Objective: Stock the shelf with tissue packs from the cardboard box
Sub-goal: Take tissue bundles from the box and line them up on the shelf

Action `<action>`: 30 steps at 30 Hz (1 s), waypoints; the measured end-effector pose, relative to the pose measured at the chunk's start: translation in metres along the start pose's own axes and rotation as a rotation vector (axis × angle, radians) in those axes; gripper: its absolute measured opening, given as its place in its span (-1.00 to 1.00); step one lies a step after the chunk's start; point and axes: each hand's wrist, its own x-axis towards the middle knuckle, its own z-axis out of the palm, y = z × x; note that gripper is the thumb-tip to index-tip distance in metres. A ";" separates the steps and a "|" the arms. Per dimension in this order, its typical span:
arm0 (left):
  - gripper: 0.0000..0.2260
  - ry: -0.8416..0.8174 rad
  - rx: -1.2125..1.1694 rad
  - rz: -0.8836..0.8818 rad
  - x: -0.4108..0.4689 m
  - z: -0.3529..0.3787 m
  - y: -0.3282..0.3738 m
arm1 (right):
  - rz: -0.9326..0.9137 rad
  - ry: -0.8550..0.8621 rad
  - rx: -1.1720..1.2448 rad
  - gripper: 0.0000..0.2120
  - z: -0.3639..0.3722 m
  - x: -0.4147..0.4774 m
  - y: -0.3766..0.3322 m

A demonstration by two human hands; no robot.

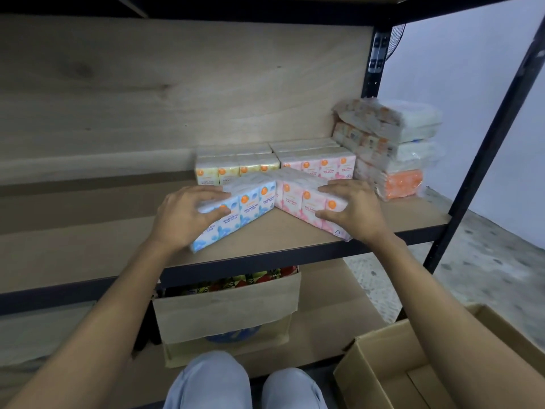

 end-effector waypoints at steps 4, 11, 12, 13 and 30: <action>-0.70 -0.133 -0.021 0.052 0.006 -0.014 -0.015 | -0.034 -0.118 0.022 -0.50 -0.018 0.009 0.017; -0.51 -0.160 0.084 0.025 0.023 -0.015 -0.002 | -0.029 -0.089 -0.146 -0.44 -0.017 0.033 -0.001; -0.51 -0.135 0.070 0.028 0.023 -0.009 0.007 | -0.043 -0.054 -0.110 -0.42 -0.011 0.034 -0.009; -0.52 -0.113 0.070 0.041 0.023 -0.002 0.015 | -0.053 -0.032 -0.113 -0.39 -0.003 0.034 -0.016; -0.56 0.035 0.280 0.104 0.039 0.040 -0.006 | -0.119 -0.107 -0.320 -0.35 0.030 0.046 0.017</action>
